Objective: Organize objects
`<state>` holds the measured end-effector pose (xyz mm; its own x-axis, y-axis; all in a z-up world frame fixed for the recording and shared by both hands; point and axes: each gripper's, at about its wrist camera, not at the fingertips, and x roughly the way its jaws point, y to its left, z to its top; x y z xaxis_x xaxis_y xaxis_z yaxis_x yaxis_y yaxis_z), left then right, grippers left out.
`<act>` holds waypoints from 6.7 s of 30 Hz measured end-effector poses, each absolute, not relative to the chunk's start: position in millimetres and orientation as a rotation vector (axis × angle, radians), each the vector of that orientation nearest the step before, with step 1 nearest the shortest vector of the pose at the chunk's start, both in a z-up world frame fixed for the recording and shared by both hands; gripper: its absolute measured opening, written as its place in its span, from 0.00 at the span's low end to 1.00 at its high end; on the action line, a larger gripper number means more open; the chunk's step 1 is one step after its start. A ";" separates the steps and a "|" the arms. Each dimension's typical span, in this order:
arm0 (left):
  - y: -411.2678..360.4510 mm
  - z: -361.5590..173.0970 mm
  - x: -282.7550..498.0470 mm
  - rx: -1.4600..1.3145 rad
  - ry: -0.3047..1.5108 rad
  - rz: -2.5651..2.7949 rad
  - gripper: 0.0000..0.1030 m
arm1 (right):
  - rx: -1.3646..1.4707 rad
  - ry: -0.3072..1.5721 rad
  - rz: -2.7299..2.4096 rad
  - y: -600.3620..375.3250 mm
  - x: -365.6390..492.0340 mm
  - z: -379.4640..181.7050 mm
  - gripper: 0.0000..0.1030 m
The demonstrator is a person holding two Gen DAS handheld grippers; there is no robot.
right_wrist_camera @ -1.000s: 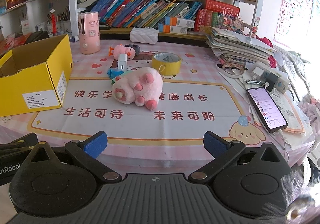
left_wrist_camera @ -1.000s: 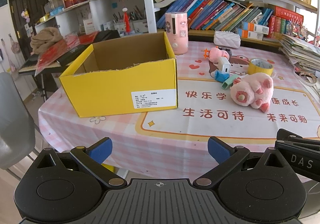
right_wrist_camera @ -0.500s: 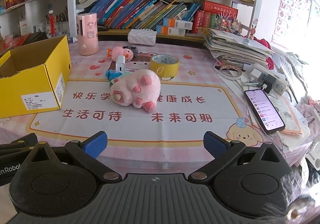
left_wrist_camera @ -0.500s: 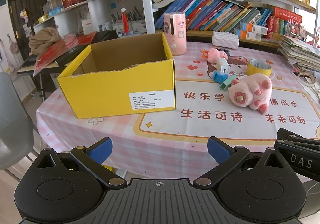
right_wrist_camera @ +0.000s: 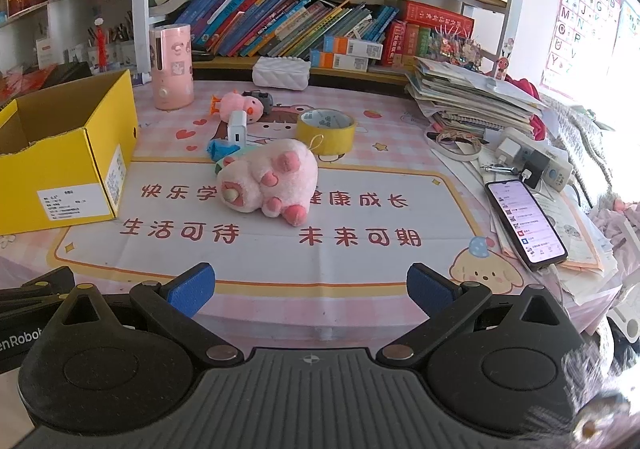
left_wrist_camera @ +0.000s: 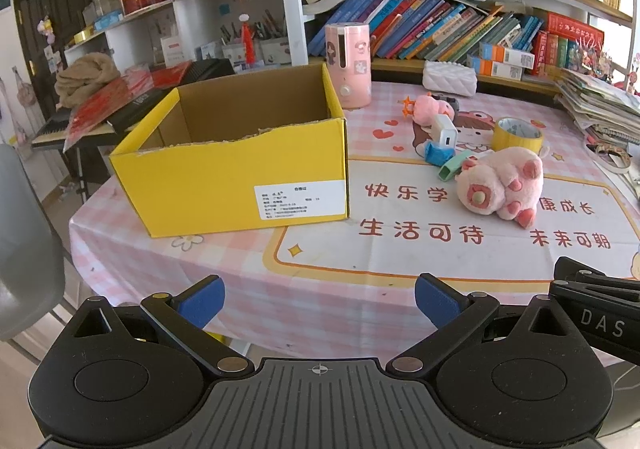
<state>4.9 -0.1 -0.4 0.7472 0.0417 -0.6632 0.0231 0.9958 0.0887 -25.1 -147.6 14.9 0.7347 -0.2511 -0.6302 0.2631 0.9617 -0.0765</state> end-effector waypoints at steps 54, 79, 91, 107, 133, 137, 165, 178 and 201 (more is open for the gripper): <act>-154.7 -13.7 147.7 0.027 0.760 -0.218 0.99 | 0.133 0.577 -0.143 -318.3 134.3 23.7 1.00; -161.5 -37.2 177.2 0.021 0.802 -0.178 0.88 | 0.136 0.676 -0.130 -351.5 161.2 1.9 1.00; -110.3 -17.0 147.6 -0.052 0.747 -0.063 0.48 | 0.057 0.717 -0.034 -316.6 202.1 -20.2 1.00; -131.5 -32.3 158.3 -0.095 0.773 -0.206 1.00 | 0.059 0.725 -0.017 -315.0 204.6 -19.8 1.00; -149.1 -42.4 163.7 -0.097 0.852 -0.325 0.66 | 0.086 0.740 -0.051 -342.1 210.1 -24.2 1.00; -118.3 -29.6 153.4 -0.155 0.823 -0.236 0.67 | 0.047 0.741 -0.003 -326.7 227.9 -33.6 1.00; -26.8 -0.7 111.1 -0.216 0.714 -0.209 0.67 | 0.009 0.737 -0.053 -291.1 230.3 -11.8 0.89; 77.6 6.5 66.4 -0.233 0.691 -0.118 0.67 | 0.098 0.718 0.033 -164.7 108.1 44.9 0.89; 183.7 9.5 -15.4 -0.236 0.666 -0.075 0.67 | 0.028 0.786 0.187 -19.9 -4.7 23.5 0.89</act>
